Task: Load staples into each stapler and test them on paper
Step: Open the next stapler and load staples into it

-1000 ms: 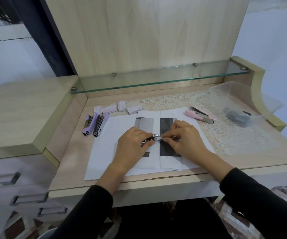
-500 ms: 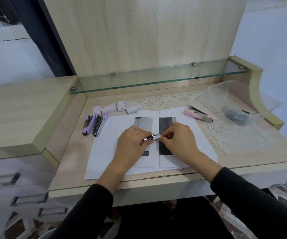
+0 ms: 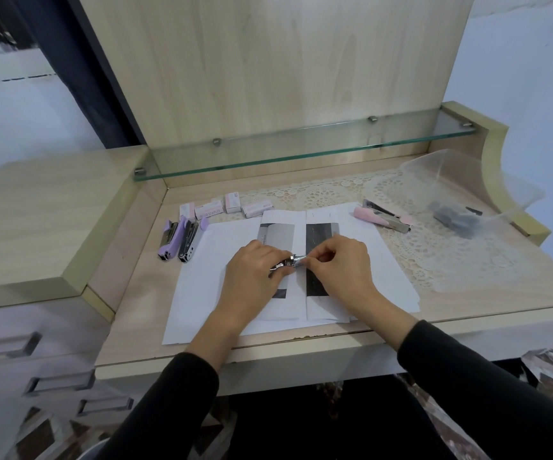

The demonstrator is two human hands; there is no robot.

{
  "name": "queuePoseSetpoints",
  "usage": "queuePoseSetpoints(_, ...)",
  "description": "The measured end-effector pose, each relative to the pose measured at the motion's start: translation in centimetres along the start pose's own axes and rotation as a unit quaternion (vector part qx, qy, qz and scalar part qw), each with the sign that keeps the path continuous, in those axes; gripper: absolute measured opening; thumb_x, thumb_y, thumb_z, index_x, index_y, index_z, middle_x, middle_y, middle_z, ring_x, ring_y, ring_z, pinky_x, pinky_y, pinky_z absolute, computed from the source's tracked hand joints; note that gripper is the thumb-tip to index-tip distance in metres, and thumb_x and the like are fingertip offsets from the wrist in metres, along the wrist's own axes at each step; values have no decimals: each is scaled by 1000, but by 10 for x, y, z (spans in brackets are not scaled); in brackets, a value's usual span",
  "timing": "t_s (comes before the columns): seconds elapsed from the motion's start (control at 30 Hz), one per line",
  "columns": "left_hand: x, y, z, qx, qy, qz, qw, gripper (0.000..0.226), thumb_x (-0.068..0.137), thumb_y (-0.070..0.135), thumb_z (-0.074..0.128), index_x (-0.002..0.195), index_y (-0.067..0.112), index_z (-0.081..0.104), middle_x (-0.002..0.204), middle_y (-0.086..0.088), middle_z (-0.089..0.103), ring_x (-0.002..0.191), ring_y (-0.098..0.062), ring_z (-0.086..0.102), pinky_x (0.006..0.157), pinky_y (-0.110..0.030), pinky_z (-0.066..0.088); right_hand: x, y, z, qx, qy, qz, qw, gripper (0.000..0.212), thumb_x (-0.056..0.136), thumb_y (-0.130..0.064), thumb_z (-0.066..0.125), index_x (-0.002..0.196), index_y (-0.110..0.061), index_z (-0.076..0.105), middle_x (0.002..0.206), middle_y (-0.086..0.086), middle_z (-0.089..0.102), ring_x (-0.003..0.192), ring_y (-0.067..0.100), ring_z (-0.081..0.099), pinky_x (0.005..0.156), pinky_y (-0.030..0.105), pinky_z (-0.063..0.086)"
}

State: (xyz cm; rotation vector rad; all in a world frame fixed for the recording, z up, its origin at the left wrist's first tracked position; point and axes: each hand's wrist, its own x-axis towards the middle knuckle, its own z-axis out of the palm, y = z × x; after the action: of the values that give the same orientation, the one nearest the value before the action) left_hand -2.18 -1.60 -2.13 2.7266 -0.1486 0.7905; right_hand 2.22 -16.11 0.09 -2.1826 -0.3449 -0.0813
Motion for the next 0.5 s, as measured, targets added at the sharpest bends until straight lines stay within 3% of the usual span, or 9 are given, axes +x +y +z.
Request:
queuePoseSetpoints(0.17,1,1,-1,4,-6,2,1000,22,69,26,67,83,10,73,74,0,71,67,-21,60,61,-22,43,-1,8,-10,37,8,-11,999,11,76,-16,71,66,-13,67,61,-12,52,55,4,46,53,13,33)
queuePoseSetpoints(0.23,0,1,-1,2,-3,-2,1000,22,69,25,68,83,9,73,73,-1,70,65,-22,60,62,-19,39,-1,12,-15,53,15,-11,998,13,76,-15,71,64,-15,65,61,-12,53,53,4,45,52,10,32)
queuePoseSetpoints(0.4,1,1,0,0,1,-7,1000,22,69,26,68,82,9,73,72,0,70,64,-21,59,63,-16,35,1,19,-29,122,10,-13,992,26,76,-11,70,58,-25,59,64,-10,61,47,4,46,56,17,39)
queuePoseSetpoints(0.5,1,1,0,-4,2,-9,1000,21,70,27,67,82,10,73,73,1,70,65,-20,60,61,-17,38,3,19,-37,164,8,-5,986,18,79,-5,66,64,-14,59,54,-14,63,45,6,55,50,19,46)
